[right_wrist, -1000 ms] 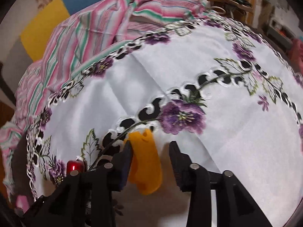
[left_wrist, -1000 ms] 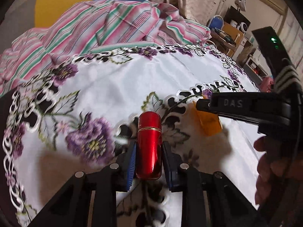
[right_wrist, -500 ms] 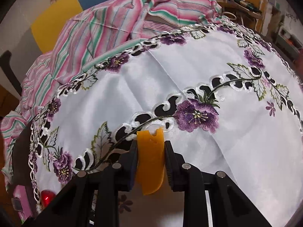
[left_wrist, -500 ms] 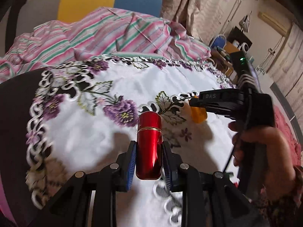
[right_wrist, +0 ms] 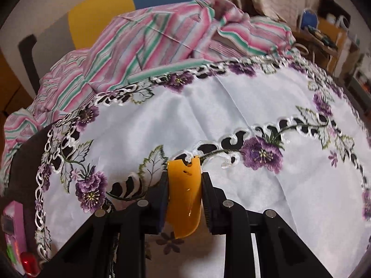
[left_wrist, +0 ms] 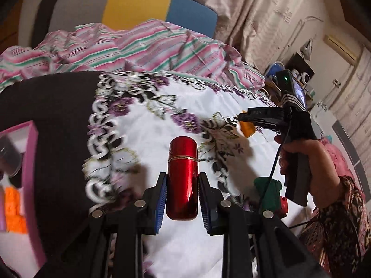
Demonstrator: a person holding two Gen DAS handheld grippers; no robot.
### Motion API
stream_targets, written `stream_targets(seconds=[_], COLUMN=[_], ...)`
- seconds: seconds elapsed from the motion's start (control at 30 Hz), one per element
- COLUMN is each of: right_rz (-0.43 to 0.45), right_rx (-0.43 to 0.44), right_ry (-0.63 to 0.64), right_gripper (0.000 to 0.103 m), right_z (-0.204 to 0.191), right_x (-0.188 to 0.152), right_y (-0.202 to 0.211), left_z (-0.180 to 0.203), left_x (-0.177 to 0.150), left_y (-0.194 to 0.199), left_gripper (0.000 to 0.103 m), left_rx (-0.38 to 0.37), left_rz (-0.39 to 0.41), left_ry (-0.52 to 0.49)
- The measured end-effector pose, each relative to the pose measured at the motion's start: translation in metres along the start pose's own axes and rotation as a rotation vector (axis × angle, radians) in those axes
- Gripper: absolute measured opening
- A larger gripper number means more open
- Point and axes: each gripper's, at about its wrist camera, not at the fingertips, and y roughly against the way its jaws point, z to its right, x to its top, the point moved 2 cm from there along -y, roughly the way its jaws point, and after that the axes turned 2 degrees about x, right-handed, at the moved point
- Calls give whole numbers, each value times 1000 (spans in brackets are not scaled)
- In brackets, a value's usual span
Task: Organize rigid objects
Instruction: 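Grasp the red cylinder with the left tool while the right holds the yellow block, then carry the red cylinder into the tray and open the left tool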
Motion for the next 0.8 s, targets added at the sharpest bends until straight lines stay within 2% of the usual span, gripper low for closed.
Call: stream_targets(seconds=[0.3,0.8], right_rz=[63,48], right_rx=[3,176], right_ry=[66,69], right_gripper=[26,26], right_z=[-24,-77], right_x=[-4,-47], right_y=[23,62], left_z=[-36,-91], left_x=[-19,-47], left_y=[39,78], left_gripper=[25,25], left_rx=[37,90], left_rz=[40,78], left_ry=[22,108])
